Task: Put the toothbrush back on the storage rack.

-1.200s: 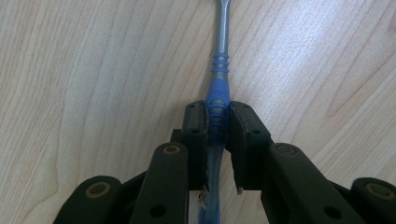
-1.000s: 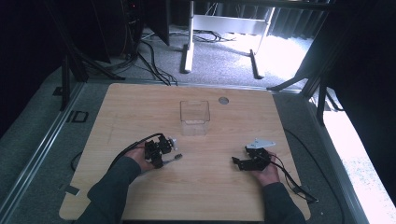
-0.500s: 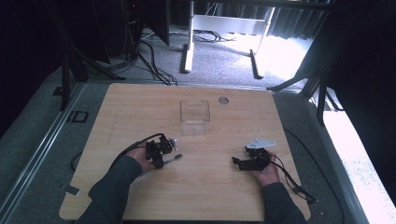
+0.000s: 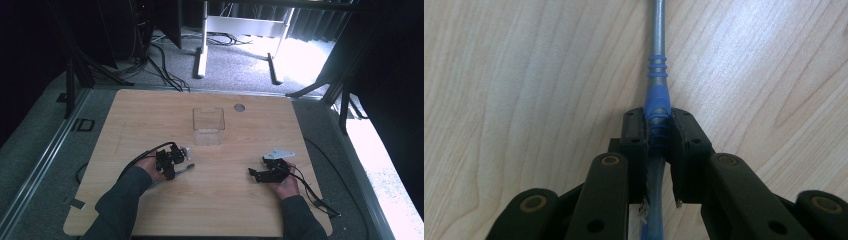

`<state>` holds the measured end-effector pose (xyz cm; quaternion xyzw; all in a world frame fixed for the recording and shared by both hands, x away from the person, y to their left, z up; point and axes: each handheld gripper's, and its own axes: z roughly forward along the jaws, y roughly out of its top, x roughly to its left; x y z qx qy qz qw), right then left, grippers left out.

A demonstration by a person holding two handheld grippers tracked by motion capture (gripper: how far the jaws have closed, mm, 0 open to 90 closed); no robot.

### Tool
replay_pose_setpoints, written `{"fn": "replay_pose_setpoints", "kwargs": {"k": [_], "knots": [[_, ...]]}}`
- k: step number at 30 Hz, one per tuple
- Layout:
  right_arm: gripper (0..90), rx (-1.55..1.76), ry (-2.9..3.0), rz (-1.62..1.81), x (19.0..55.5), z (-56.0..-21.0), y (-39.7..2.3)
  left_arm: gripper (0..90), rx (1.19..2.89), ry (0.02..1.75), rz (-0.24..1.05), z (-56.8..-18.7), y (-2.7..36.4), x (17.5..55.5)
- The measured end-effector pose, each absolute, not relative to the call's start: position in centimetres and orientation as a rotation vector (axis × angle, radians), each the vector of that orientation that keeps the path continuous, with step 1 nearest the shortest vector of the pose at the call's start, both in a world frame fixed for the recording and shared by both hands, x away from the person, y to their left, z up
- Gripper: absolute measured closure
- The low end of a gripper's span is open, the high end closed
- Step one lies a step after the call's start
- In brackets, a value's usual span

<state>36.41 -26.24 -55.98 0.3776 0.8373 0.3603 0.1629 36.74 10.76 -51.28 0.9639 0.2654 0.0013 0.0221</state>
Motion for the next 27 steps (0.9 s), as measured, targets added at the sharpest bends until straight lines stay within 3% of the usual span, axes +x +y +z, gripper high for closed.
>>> {"fn": "replay_pose_setpoints", "kwargs": {"k": [27], "knots": [[19.6, 1.077, 2.388, 1.027, 36.4, -56.0, -26.2, 78.7, 2.820, 0.955, 0.084, -48.8, 12.0, 37.7]]}}
